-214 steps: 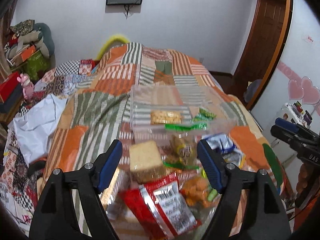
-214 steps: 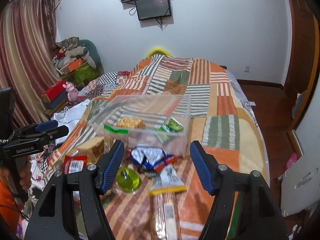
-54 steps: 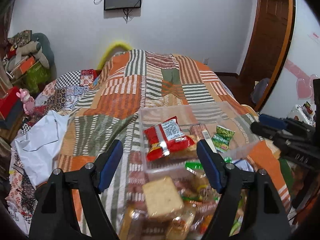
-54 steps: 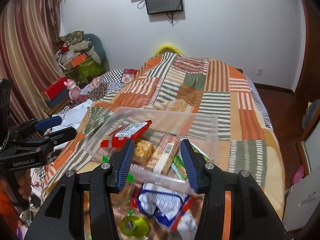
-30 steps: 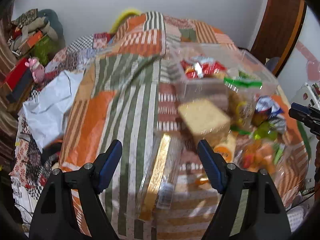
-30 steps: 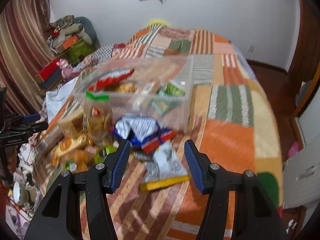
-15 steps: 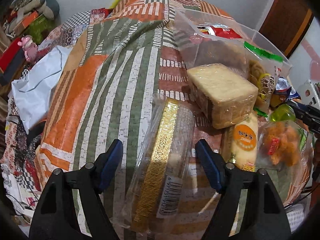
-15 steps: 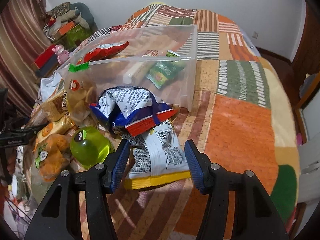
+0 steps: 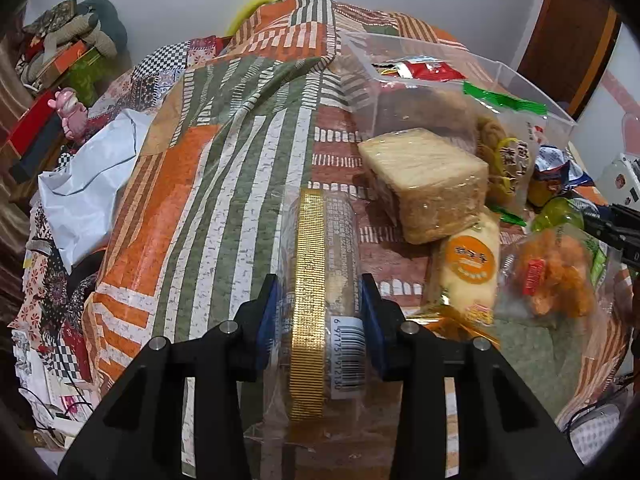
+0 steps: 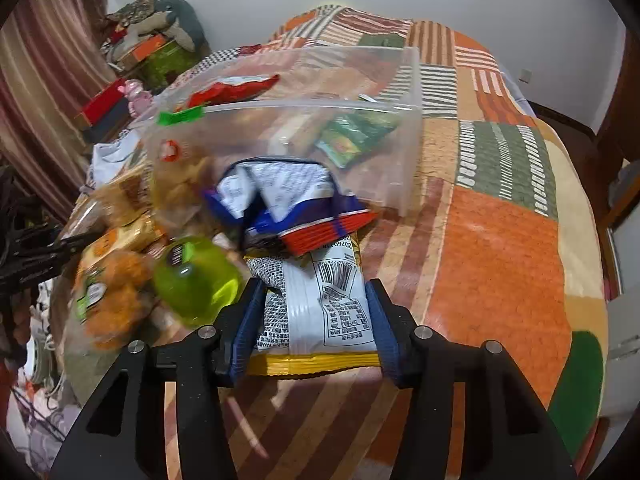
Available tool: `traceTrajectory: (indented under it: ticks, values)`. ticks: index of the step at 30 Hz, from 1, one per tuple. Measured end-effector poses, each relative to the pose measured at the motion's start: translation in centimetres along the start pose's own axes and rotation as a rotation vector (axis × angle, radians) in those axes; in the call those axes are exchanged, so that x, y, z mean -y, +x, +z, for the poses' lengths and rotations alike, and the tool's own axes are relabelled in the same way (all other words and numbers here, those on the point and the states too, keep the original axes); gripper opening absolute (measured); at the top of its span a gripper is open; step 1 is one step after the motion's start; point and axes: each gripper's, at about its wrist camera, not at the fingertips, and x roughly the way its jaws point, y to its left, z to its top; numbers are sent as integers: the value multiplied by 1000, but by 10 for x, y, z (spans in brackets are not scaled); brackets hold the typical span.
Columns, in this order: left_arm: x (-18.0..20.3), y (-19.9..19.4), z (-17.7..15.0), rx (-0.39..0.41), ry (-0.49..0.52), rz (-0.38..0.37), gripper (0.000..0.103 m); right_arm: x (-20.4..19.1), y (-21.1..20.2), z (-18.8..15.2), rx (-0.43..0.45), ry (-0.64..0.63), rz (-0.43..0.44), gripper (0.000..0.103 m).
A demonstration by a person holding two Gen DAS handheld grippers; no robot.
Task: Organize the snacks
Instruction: 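Grasp the gold-striped wafer pack with left tool while right tool grasps white-yellow bag, then place both packs into the clear box and open both tools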
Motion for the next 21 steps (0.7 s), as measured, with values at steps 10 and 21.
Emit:
traceTrajectory:
  ticks: [10, 21]
  values:
    - [-6, -25, 2, 42, -49, -33, 34, 3, -27, -7, 74, 25, -22, 45]
    - [2, -57, 22, 132, -48, -66, 34, 9, -64, 6, 191, 52, -37, 45]
